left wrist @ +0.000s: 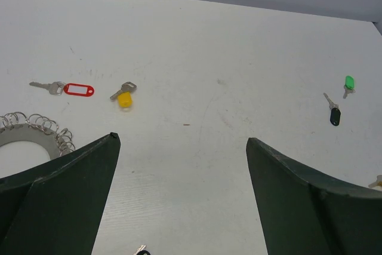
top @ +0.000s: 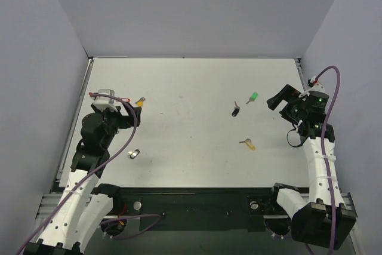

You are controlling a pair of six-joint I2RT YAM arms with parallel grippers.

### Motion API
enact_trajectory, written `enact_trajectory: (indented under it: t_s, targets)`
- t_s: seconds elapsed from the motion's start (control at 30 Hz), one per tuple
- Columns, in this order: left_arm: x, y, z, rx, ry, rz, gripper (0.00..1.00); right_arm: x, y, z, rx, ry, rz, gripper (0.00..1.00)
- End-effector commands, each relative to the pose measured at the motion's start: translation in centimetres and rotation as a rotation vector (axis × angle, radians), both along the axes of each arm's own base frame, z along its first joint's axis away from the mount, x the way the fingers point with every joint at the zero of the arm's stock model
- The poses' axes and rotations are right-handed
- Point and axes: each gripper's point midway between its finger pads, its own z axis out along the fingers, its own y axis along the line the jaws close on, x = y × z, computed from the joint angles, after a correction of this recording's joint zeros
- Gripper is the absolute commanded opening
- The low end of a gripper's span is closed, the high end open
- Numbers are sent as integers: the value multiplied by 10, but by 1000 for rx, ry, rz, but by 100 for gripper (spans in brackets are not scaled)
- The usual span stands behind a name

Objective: Put the keys on the keyring

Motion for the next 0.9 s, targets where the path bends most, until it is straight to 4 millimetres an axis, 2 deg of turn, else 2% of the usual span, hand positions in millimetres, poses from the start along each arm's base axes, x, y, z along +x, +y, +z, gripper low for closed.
enact_trajectory:
  t_s: [0.0, 0.17, 0.3, 0.4, 0.47, 0.5, 0.57, 0.63, 0.7, 0.73, 0.77, 0.87]
  targets:
    - [1, -2, 17, -9, -51, -12, 98, 1, 2, 9, 10, -45, 10, 100]
    - [1, -7, 16, -16, -45, -34, 98, 1, 8, 6, 10, -62, 58, 100]
    - [1, -13, 15, -27, -33, -68, 98, -1, 20, 5, -9, -97, 165, 100]
    - [0, -20, 16, -66, -27, -95, 98, -14, 47, -4, -52, -133, 403, 100]
    - [-3, -30, 21, -184, -19, -119, 98, -25, 65, -8, -63, -157, 550, 100]
    - [-3, -37, 29, -232, -45, -152, 98, -33, 73, -10, -58, -157, 613, 100]
    - [-11, -58, 31, -280, -46, -275, 98, -45, 83, -14, -116, -151, 726, 100]
    - [-13, -65, 23, -299, 13, -303, 98, -55, 89, -19, -159, -134, 801, 100]
    - [-12, -65, 9, -267, 110, -296, 98, -58, 87, -25, -186, -110, 819, 100]
    - [-9, -66, 10, -252, 136, -299, 98, -58, 88, -28, -192, -100, 829, 100]
    - [-13, -66, 0, -220, 188, -303, 98, -61, 89, -33, -210, -88, 858, 100]
    - [-18, -83, -13, -188, 282, -374, 98, -67, 91, -43, -244, -42, 909, 100]
